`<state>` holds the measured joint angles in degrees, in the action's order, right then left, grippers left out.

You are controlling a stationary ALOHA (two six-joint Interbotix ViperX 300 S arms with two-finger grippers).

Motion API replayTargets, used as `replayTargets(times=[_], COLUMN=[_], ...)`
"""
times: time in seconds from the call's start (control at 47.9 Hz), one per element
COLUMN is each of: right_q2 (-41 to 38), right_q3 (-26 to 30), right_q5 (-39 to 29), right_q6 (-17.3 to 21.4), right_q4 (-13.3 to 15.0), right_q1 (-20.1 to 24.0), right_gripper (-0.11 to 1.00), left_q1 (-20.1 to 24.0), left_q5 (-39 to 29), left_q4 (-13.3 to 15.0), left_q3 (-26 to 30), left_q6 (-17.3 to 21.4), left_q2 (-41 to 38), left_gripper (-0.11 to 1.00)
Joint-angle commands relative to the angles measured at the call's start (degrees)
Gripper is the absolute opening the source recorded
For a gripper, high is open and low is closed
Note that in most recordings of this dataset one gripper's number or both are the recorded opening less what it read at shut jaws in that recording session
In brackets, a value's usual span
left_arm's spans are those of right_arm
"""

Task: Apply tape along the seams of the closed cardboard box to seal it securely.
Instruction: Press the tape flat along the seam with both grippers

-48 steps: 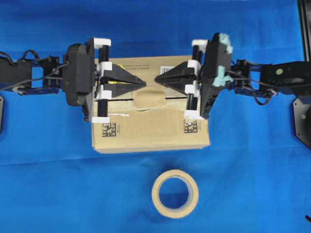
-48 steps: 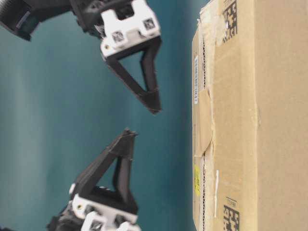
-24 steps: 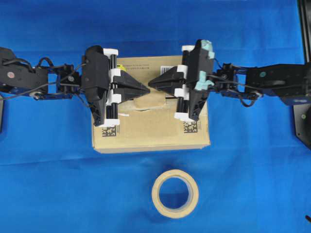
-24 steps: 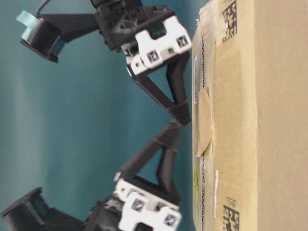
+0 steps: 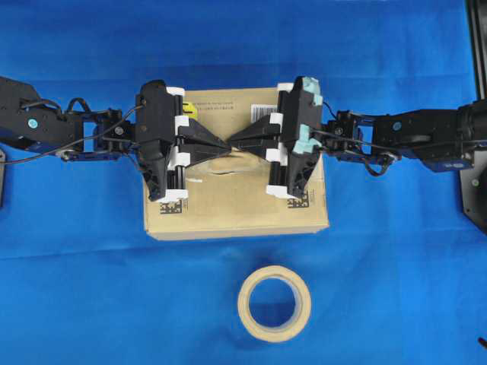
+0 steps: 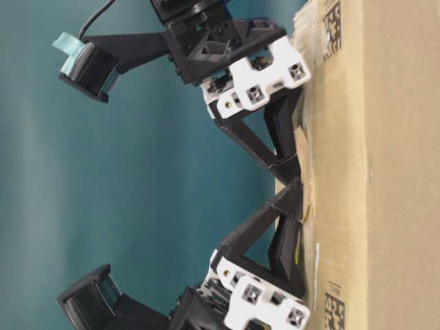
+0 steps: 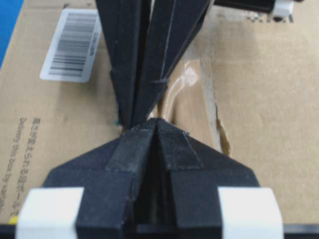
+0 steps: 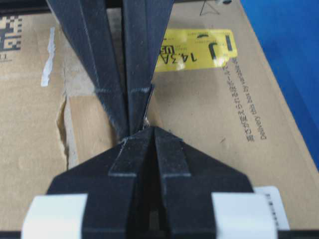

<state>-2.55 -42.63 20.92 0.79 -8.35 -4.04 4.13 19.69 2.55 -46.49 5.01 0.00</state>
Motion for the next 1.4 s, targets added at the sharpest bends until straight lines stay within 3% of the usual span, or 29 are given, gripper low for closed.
replayTargets(times=[0.0, 0.564, 1.002, 1.378], right_q2=[1.0, 6.9, 8.0, 2.5], right_q3=[-0.4, -9.0, -3.4, -1.1], right_q5=[0.2, 1.9, 2.5, 2.5], right_q6=[0.1, 0.2, -0.6, -0.1], right_q4=[-0.2, -2.1, -0.2, -0.3], right_q1=[0.4, 0.4, 1.3, 2.2], right_gripper=[-0.02, -0.02, -0.02, -0.02], left_q1=[1.0, 2.1, -2.5, -3.0], left_q5=[-0.3, -0.3, 2.2, 3.3], left_q4=[0.2, 0.2, -0.1, -0.1], left_q3=[-1.0, -5.5, 1.8, 1.2], left_q6=[-0.2, -4.4, -3.5, -3.5], left_q2=[1.0, 3.7, 3.8, 1.3], left_gripper=[0.00, 0.00, 0.00, 0.00])
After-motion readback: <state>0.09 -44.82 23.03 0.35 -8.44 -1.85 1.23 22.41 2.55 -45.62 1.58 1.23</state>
